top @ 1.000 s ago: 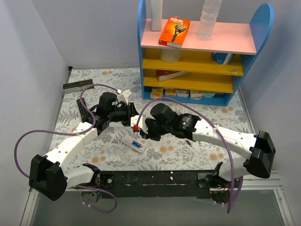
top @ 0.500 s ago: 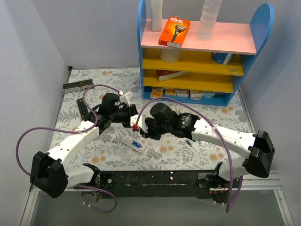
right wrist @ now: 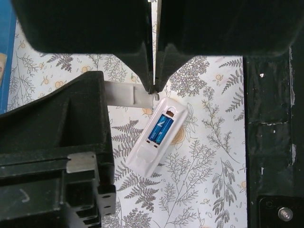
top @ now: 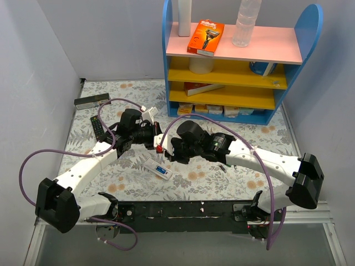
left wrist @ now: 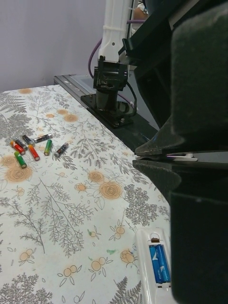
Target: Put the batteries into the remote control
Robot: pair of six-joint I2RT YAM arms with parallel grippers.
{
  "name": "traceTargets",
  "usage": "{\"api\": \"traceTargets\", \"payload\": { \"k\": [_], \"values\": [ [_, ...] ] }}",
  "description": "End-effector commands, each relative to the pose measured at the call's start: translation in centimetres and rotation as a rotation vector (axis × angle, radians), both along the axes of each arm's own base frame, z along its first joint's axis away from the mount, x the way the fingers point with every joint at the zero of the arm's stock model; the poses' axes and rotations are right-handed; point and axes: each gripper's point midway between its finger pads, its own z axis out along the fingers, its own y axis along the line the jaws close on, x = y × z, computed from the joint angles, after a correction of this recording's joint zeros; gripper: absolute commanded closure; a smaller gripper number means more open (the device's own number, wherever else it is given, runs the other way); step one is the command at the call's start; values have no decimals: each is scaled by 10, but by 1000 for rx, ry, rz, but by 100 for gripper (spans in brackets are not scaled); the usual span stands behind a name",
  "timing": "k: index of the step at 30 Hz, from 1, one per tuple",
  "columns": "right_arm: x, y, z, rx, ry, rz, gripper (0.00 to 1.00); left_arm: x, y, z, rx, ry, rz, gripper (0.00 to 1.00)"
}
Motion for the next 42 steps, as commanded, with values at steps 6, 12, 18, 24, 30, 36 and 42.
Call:
{"api": "traceTargets", "payload": {
  "k": [6,12,18,24,30,36,42],
  "values": [
    [2,7,40,210,133,-125,47,3,0,41,-187,-238,54,100],
    [12,-15,69,410,369,-157,42,-3,8,61,-318,-405,95,100],
    [6,-38,101,582,525,-39,40,-26,6,100,-473,-633,-19,100],
    [-5,-40,117,629,563,62,40,-37,-2,124,-528,-727,-137,100],
    [-1,-33,129,648,547,68,40,-29,-8,133,-537,-742,-163,100],
    [10,-24,124,643,542,1,45,-28,-11,140,-552,-761,-178,100],
    [13,-15,124,644,537,-22,59,-27,-12,138,-550,-761,-186,100]
  ]
}}
